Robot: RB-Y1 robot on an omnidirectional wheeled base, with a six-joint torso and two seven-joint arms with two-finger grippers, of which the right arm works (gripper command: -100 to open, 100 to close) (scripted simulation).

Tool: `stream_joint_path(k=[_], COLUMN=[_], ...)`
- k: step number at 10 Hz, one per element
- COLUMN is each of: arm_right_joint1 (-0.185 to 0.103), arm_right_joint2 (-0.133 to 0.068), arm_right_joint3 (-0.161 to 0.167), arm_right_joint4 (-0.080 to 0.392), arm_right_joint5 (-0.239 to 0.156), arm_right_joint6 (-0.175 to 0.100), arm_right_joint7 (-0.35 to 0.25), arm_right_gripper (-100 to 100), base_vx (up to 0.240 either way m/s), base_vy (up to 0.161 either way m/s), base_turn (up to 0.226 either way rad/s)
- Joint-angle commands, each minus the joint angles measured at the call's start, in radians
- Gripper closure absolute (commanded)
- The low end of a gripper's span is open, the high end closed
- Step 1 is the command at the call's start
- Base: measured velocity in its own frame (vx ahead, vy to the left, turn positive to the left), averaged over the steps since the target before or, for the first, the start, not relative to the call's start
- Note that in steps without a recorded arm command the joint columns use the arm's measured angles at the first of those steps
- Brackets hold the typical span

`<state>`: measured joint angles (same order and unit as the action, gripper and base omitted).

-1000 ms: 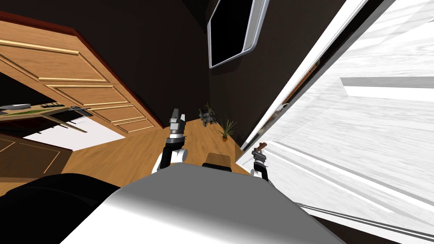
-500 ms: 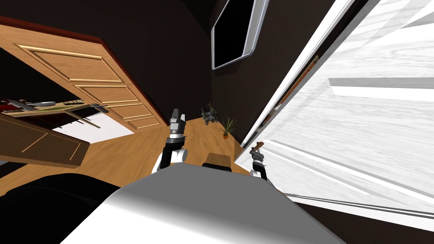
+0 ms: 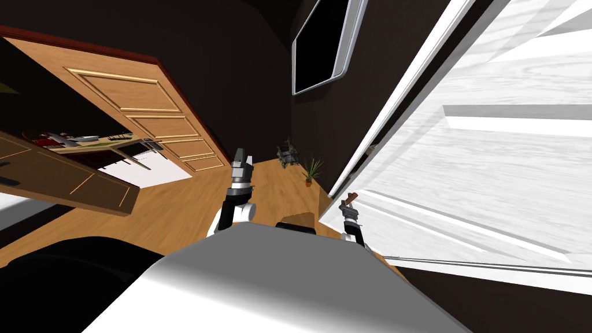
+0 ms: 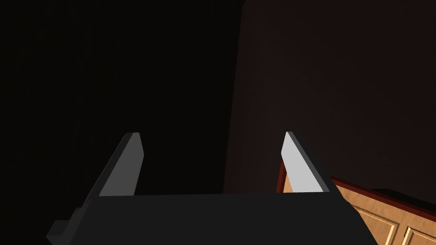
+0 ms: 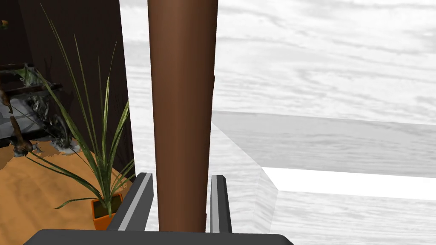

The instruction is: Pull the door open

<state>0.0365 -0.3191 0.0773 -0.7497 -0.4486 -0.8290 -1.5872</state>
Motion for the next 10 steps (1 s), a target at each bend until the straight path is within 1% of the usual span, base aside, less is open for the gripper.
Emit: stream_joint_path(k=[1, 3, 5, 6, 7, 8, 10], arm_right_joint1=[0.000, 0.008, 0.012, 0.008, 0.018, 0.021, 0.035], arm_right_joint2=[-0.006, -0.017, -0.023, -0.021, -0.034, -0.038, -0.058], arm_right_joint3=[0.022, 0.048, 0.064, 0.059, 0.079, 0.083, 0.106], arm_right_joint4=[0.008, -0.003, -0.010, -0.002, -0.005, -0.006, -0.012], arm_right_joint5=[0.013, 0.028, 0.037, 0.034, 0.045, 0.048, 0.061], arm_right_joint6=[-0.009, -0.013, -0.015, -0.015, -0.027, -0.031, -0.048], arm_right_joint7=[-0.018, -0.038, -0.050, -0.047, -0.068, -0.073, -0.101], arm_right_gripper=[100, 100, 100, 100, 100, 100, 100], base_vx=[-0.204, -0.222, -0.184, -0.081, -0.145, -0.196, -0.200], base_vy=[-0.028, -0.024, -0.037, -0.025, 0.000, -0.019, -0.042], base_turn=[0.050, 0.060, 0.035, 0.026, 0.093, 0.067, 0.089])
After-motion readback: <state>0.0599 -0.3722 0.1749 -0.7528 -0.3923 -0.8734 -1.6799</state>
